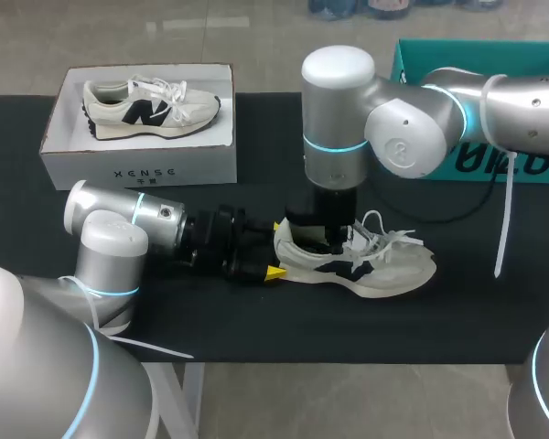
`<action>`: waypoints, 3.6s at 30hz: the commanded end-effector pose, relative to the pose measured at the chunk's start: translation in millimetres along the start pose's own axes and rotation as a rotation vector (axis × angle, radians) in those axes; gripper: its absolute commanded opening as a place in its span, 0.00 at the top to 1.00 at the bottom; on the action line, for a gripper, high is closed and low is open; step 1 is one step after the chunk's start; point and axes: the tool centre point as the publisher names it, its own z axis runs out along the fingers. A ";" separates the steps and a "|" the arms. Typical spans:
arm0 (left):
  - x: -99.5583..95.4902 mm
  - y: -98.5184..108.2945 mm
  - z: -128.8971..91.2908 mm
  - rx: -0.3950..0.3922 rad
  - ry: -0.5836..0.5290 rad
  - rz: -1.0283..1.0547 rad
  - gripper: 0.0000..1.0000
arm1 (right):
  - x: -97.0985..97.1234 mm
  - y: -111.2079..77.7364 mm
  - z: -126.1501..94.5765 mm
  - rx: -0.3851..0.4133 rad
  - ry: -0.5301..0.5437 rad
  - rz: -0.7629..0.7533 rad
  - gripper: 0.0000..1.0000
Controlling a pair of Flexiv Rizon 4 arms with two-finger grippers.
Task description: Take the shoe out of the shoebox, open the shoe tongue, remove and reinsert the insole, then place the shoe into the shoebox
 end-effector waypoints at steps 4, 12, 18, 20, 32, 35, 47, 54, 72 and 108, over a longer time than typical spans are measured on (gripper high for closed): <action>-0.9 2.2 2.9 -0.002 -0.001 -0.001 1.00 | 14.9 3.8 37.1 0.004 0.027 0.002 1.00; -0.9 2.2 2.9 -0.002 -0.001 -0.001 1.00 | 15.7 0.5 23.5 0.004 -0.002 0.003 1.00; -0.9 2.2 2.9 -0.002 -0.001 -0.001 1.00 | 17.3 2.5 14.9 -0.005 -0.024 0.004 1.00; -0.9 2.2 2.9 -0.002 -0.001 -0.001 1.00 | 17.8 2.8 12.3 -0.007 -0.027 0.004 1.00; -0.9 2.2 2.9 -0.002 -0.001 -0.001 1.00 | 15.8 -4.2 -11.9 -0.032 -0.069 0.025 1.00; -0.9 2.2 2.9 -0.002 -0.001 -0.001 1.00 | 15.4 -5.8 -16.7 -0.035 -0.083 0.027 1.00; -0.9 2.2 2.9 -0.002 -0.001 -0.001 1.00 | 14.5 -8.9 -38.1 -0.041 -0.136 0.029 1.00; -0.9 2.2 2.9 -0.002 -0.001 -0.001 1.00 | 13.3 -11.6 -48.4 -0.047 -0.160 0.034 1.00; -0.9 2.2 2.9 -0.002 -0.001 -0.001 1.00 | 0.5 -2.2 -37.1 -0.032 -0.156 0.028 0.73; -0.9 2.2 2.9 -0.002 -0.001 -0.001 1.00 | -6.2 13.5 35.8 -0.020 -0.106 0.018 0.61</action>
